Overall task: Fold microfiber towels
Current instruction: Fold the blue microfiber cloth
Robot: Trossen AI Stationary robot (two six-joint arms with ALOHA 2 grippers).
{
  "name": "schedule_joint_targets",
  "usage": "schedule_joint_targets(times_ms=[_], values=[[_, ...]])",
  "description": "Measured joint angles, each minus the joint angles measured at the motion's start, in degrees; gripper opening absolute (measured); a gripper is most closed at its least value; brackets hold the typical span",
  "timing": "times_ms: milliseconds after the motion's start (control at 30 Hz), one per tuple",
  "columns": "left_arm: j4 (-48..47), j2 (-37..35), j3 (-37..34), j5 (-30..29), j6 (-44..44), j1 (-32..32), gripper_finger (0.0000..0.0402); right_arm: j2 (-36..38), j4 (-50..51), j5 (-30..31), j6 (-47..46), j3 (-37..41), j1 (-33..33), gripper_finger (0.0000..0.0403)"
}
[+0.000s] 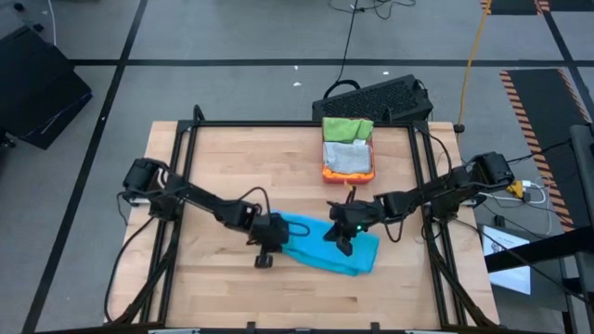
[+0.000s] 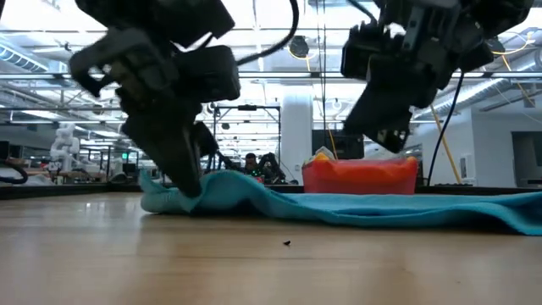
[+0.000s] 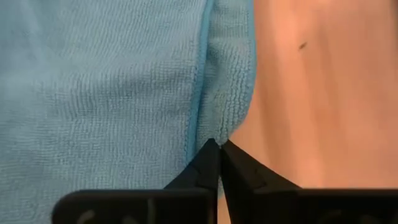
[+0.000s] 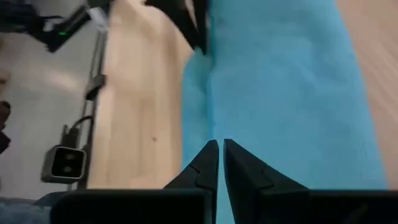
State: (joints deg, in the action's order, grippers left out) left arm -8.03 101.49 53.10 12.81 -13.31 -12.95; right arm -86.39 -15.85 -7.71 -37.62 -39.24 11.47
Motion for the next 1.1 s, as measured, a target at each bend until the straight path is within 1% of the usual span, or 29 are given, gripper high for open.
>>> schedule_joint_targets(times_ms=[100,200,267,367,500,633,767,967,1100], values=[[2.0,0.0,0.0,8.1,-5.5,3.0,0.0011,0.0,-1.9,0.0,2.7,0.0,1.0,0.003],[3.5,0.0,0.0,15.1,-10.2,5.7,0.0005,0.0,-2.3,0.3,4.4,0.0,2.2,0.0055],[4.1,0.0,0.0,18.5,-11.9,6.9,0.0007,0.0,-2.2,0.6,4.4,0.0,2.6,0.0075],[4.0,0.0,0.0,22.1,-13.4,8.4,0.0007,0.0,-1.9,1.9,4.0,0.0,2.6,0.0101],[4.5,0.0,0.0,27.2,-13.4,10.3,0.0005,0.0,-2.9,2.0,5.3,0.0,2.6,0.0124],[6.9,0.0,0.0,31.6,-15.4,12.8,0.001,-0.9,-5.3,3.5,8.8,0.0,2.6,0.0136],[10.1,-0.1,0.0,32.9,-17.4,14.8,0.0004,-4.8,-10.0,6.1,9.5,-0.7,2.8,0.0148],[11.1,-0.1,0.0,37.4,-18.5,16.2,0.0009,-10.8,-11.4,5.0,10.9,-7.3,2.8,0.0157],[11.2,-0.1,0.0,39.2,-19.0,16.5,0.0004,-14.6,-10.4,7.7,12.6,-11.3,2.5,0.0157]])
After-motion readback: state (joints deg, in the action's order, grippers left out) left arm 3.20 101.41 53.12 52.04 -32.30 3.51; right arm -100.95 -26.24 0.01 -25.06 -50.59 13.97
